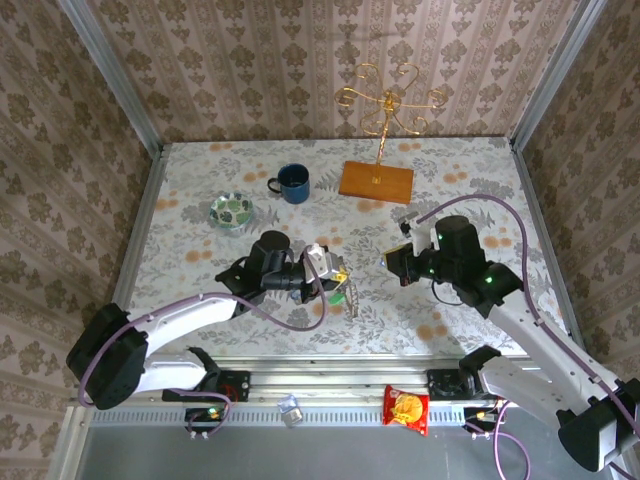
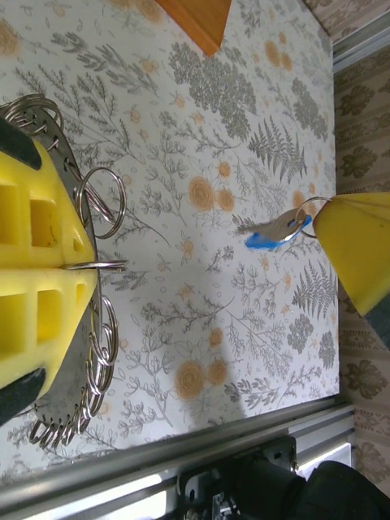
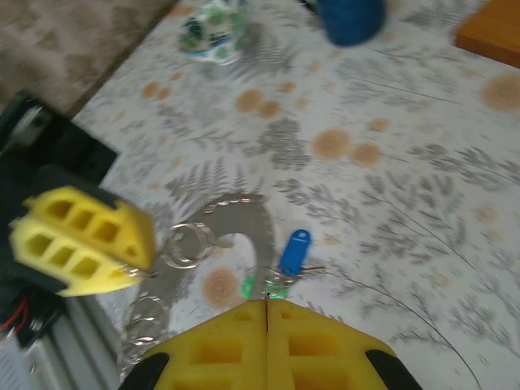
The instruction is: Put the keys on the keyring
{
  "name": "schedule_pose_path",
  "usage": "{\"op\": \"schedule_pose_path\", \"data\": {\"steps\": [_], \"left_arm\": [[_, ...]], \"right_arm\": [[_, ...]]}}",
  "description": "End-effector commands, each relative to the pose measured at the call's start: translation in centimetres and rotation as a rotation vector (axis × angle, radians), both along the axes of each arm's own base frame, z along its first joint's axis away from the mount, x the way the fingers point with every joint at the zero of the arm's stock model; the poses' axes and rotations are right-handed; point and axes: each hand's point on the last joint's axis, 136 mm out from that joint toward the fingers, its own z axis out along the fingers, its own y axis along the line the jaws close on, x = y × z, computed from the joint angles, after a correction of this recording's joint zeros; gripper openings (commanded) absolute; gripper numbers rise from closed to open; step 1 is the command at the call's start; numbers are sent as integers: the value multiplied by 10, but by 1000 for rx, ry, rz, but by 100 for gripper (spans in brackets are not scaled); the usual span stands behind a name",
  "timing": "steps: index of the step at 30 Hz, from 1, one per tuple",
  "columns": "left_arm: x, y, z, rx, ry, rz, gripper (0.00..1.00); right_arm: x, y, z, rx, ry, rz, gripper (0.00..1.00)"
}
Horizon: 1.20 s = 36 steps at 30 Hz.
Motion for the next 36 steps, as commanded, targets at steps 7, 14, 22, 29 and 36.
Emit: {"op": "schedule_pose_path", "data": {"steps": [7,14,22,29,36], "left_arm": [[-8,-6,21,-25,47,-4,0],[-7,-9,17,-14,62,-1,0],[-7,-10,16,-11,62,-2,0],[-7,-10,14,-14,61,-4,0],[-8,-10,14,-15,62,-10,0]], "right_arm": [[-30,37,13,43,-34,340,0],[-37,52,7,22,-4,426,0],[-38,63,-1,-29,-12,471,0],[-34,70,-7,-51,-21,473,0],[-25,71,-8,-70,-44,441,0]]}}
